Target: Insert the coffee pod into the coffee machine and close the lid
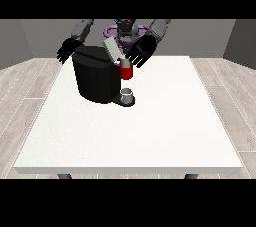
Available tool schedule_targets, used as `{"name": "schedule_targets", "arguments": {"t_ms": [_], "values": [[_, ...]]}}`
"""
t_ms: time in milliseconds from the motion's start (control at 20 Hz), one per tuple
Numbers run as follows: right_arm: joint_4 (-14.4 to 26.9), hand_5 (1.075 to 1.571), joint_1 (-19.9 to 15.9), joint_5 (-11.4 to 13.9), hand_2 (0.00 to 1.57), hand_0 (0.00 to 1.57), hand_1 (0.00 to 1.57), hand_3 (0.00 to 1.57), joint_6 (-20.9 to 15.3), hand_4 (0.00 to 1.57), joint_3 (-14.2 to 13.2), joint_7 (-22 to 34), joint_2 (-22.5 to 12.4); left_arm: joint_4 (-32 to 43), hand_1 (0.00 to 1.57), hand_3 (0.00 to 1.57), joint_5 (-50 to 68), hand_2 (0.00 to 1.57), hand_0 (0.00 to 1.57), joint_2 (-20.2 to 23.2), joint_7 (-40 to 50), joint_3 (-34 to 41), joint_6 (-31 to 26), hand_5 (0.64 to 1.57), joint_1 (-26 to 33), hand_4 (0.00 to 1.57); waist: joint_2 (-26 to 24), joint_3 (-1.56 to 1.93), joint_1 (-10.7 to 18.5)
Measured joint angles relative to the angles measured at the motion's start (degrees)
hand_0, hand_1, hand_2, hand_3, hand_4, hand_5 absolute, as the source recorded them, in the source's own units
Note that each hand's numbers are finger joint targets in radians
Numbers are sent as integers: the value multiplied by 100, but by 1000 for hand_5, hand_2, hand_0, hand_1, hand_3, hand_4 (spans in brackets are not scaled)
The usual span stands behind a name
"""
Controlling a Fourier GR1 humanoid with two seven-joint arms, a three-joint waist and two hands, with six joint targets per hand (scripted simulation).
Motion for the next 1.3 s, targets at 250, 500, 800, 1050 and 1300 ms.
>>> {"name": "schedule_targets", "arguments": {"t_ms": [250,500,800,1050,1300], "values": [[-136,1571,10,79,0,0,0,0,-57,418,126,128,58,100,1211,1123,7,1239,1211,21,8,58,-41,1571,4,460,5,2,-47],[-78,1571,135,84,0,0,0,0,-87,335,96,13,78,57,1134,999,-44,1170,1134,4,-52,30,-26,1571,43,457,22,7,-15],[-73,1571,110,36,0,0,0,0,-44,434,26,-4,8,30,1051,953,-150,1118,1051,-2,-95,-26,12,1571,52,365,8,5,21],[-84,1571,93,11,0,0,0,0,-25,459,24,-34,14,24,1066,928,-214,1115,1066,58,-197,-42,6,1571,83,371,8,3,59],[31,1571,73,12,0,0,0,0,-41,413,-31,-193,8,-43,0,0,-310,0,0,108,-390,-148,-100,1571,68,0,80,12,134]]}}
